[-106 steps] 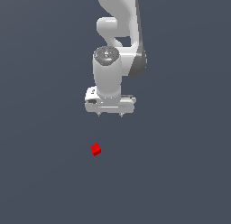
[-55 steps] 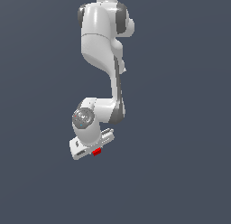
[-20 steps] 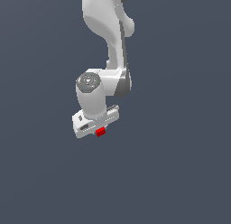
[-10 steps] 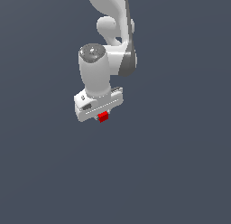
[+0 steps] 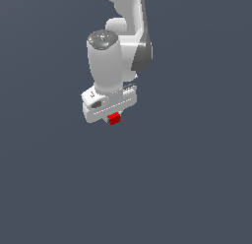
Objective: Pick up the red cube and move it to a goal position.
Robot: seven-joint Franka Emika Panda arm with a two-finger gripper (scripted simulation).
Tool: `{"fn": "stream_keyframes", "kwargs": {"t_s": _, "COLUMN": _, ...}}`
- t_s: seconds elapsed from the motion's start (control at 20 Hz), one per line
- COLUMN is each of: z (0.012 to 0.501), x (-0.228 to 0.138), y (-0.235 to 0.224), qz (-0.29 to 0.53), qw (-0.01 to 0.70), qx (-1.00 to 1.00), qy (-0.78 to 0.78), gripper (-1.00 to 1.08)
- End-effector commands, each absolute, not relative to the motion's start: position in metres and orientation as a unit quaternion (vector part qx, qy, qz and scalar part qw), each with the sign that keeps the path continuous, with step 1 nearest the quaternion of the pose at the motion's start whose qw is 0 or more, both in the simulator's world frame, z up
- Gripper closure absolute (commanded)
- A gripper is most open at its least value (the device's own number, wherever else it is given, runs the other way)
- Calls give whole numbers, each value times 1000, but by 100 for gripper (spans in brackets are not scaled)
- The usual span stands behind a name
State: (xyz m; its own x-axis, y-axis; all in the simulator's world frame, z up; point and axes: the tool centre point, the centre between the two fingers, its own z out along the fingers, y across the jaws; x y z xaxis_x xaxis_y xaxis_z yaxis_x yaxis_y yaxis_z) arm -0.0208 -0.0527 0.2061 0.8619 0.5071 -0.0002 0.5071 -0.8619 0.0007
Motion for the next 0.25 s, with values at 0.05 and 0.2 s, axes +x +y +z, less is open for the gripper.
{"fn": "stream_keyframes", "kwargs": {"t_s": 0.05, "z": 208, "x": -22, "y": -52, "qz": 0, "qw": 0, "qx": 965, "qy": 263, "gripper": 108}}
{"fn": "stream_keyframes", "kwargs": {"t_s": 0.2, "z": 208, "x": -21, "y": -53, "qz": 0, "qw": 0, "qx": 965, "qy": 263, "gripper": 108}}
